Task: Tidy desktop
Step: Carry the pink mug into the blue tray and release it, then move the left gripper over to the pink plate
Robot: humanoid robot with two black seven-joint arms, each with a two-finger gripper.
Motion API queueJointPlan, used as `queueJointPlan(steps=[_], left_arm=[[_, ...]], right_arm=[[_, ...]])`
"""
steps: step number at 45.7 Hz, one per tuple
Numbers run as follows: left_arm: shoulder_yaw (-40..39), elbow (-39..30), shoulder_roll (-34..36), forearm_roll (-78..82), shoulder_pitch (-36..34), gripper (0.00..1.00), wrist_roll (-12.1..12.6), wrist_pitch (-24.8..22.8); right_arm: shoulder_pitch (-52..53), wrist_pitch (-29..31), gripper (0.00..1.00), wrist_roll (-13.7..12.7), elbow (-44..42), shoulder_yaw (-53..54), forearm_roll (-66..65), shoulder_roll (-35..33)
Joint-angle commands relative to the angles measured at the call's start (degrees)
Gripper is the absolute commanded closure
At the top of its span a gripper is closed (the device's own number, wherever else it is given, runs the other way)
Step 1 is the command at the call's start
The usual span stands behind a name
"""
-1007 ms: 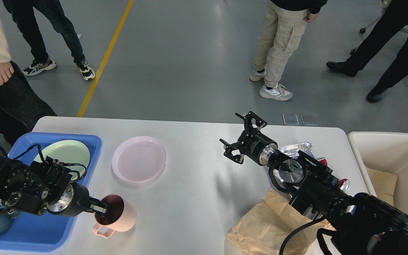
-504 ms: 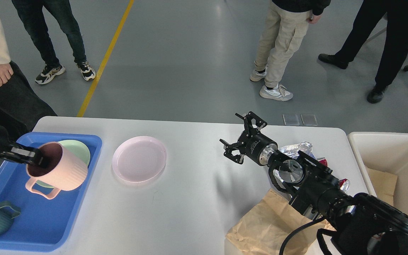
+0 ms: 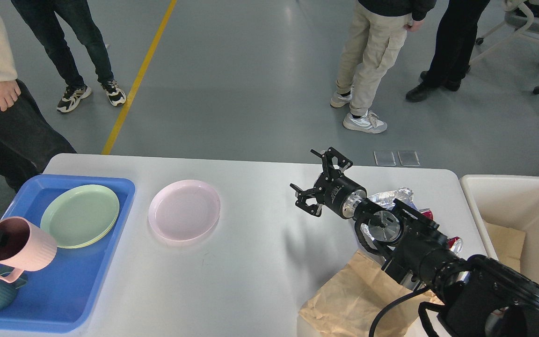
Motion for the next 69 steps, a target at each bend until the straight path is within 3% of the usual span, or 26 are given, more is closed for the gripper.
queueJointPlan(steps=[1,23,28,35,38,46,55,64,69], left_arm=[[-7.49,5.14,-0.29,-0.25,9.30,1.00,0.68,0.15],[-9.79,4.96,-4.85,-1.13,17.40,1.00,2.79,3.66],[-9.79,4.96,-5.82,-2.10,17.49,0.95,2.97,3.66],[-10.31,4.88,-5.82,-2.19,16.87,0.67,2.71,3.23],[-11.10,4.61,-5.47,-2.19,16.70,0.40,2.27,2.96],[-11.02,4.17,-4.16,-2.10,12.75,0.19,0.25,0.95],[-10.58,3.12,-0.55,-1.48,0.89,0.08,-2.13,-7.48],[-10.93,3.29,-0.11,-1.48,-23.01,0.08,-3.62,-24.79],[-11.37,3.30,-1.77,-2.10,-34.17,0.08,-3.62,-30.43]], right_arm=[[0.00,0.00,0.00,-0.01,0.00,0.00,0.08,0.00],[0.00,0.00,0.00,-0.01,0.00,0.00,-0.01,0.00],[0.00,0.00,0.00,-0.01,0.00,0.00,-0.01,0.00],[0.00,0.00,0.00,-0.01,0.00,0.00,0.00,0.00],[0.00,0.00,0.00,-0.01,0.00,0.00,0.08,0.00],[0.00,0.00,0.00,-0.01,0.00,0.00,0.00,0.00],[-0.09,0.00,0.00,-0.01,0.00,0.00,0.00,0.00],[0.00,0.00,0.00,-0.01,0.00,0.00,-0.01,0.00],[0.00,0.00,0.00,-0.01,0.00,0.00,-0.01,0.00]])
